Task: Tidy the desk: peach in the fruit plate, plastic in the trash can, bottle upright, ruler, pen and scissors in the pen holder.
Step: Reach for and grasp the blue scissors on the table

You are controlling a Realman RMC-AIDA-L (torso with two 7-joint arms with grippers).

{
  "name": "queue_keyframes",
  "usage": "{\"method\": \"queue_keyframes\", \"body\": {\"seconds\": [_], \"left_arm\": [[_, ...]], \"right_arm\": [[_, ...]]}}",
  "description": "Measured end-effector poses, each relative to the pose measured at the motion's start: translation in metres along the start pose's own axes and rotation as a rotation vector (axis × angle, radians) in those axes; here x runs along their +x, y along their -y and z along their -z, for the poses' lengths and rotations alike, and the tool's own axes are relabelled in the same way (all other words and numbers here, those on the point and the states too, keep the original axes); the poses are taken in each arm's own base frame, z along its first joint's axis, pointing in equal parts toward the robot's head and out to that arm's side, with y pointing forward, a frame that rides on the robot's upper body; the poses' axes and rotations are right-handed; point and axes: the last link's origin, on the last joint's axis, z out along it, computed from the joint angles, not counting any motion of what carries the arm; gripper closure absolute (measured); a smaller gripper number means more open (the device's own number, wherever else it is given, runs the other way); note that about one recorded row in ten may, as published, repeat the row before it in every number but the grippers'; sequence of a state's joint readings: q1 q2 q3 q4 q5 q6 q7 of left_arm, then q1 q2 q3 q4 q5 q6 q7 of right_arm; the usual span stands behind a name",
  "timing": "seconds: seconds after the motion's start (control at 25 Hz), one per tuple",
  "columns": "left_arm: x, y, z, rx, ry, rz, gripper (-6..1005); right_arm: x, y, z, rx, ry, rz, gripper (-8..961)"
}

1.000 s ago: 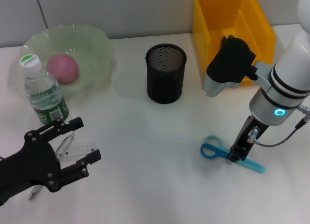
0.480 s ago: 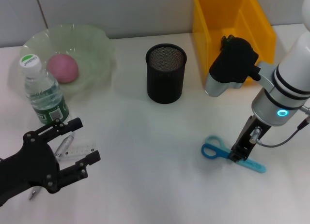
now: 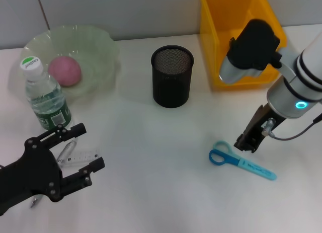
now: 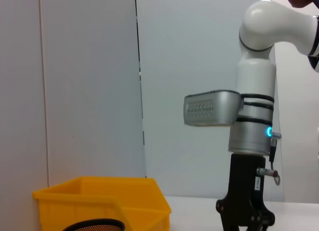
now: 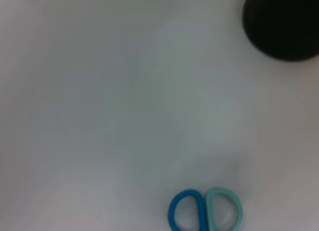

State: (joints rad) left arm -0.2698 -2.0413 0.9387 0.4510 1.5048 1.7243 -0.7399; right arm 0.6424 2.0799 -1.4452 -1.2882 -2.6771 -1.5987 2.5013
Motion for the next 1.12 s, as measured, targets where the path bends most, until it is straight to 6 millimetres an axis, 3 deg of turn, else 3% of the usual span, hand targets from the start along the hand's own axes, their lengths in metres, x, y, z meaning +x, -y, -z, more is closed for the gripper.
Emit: {"method": "queue_keyframes", "body": {"seconds": [0.2,0.64,0.72,1.12], "left_arm": [[0.001,0.001,-0.003,-0.005,-0.004,-0.004,241],[0.001,0.001,-0.003,-0.006,-0.004,-0.005,241],[0.001,0.001,-0.003,-0.006,-0.004,-0.004,241],[0.001,0.001,-0.003,-0.006,-0.004,-0.004,241]], "right_arm": [[0.001,0.0,0.005,-0.002,0.023,-0.009,872],[0.001,-0.001,-0.001,-0.017,-0.013,-0.024,713],[0.0,-0.004,-0.006,-0.024,-0.032,-0.009,501],[-0.002,-0.005,-0.013,0.005,-0.075,0.03,466]]}}
